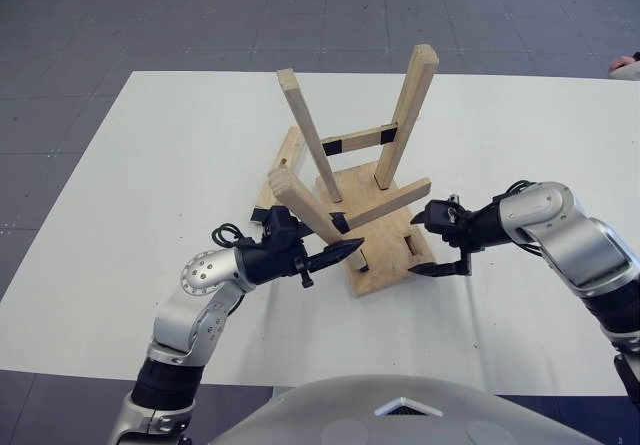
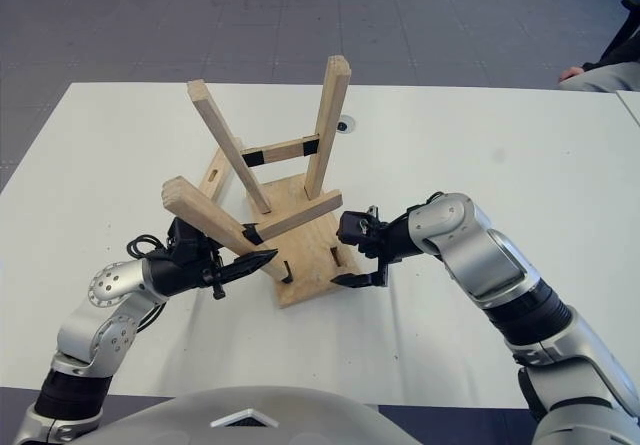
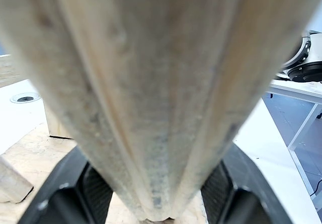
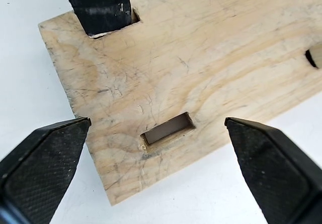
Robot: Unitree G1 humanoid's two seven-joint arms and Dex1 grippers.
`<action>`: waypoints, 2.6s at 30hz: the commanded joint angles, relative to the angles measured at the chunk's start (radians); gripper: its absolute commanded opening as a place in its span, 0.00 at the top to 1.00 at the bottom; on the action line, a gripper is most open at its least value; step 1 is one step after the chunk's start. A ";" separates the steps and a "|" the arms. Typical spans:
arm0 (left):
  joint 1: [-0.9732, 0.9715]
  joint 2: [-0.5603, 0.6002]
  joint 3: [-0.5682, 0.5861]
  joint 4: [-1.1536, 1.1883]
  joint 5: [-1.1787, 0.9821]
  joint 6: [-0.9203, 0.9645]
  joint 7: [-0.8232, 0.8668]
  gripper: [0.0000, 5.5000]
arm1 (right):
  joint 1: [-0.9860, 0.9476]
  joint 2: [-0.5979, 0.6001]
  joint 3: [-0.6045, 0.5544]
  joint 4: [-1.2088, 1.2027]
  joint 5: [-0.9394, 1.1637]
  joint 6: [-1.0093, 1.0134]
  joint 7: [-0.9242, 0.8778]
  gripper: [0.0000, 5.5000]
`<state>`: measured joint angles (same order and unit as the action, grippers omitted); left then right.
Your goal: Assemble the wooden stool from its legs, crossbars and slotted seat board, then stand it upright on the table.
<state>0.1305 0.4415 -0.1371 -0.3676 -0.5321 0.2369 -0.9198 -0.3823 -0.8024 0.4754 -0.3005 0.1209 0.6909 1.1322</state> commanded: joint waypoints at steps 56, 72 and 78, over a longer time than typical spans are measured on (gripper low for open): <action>-0.061 0.291 -0.189 0.229 0.173 -0.118 -0.181 0.63 | -0.206 -0.069 -0.349 0.395 -0.067 -0.064 -0.318 0.11; -0.015 0.339 -0.304 0.315 0.263 -0.143 -0.197 0.63 | -0.273 0.222 -0.457 0.197 0.026 0.110 -0.564 0.11; -0.016 0.339 -0.373 0.399 0.509 -0.318 -0.031 0.63 | -0.280 0.234 -0.479 0.183 0.038 0.123 -0.604 0.11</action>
<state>-0.0044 0.7125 -0.3271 -0.1735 -0.4982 -0.1392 -1.0829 -0.6114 -0.5916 0.0406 -0.0786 0.1412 0.7695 0.5534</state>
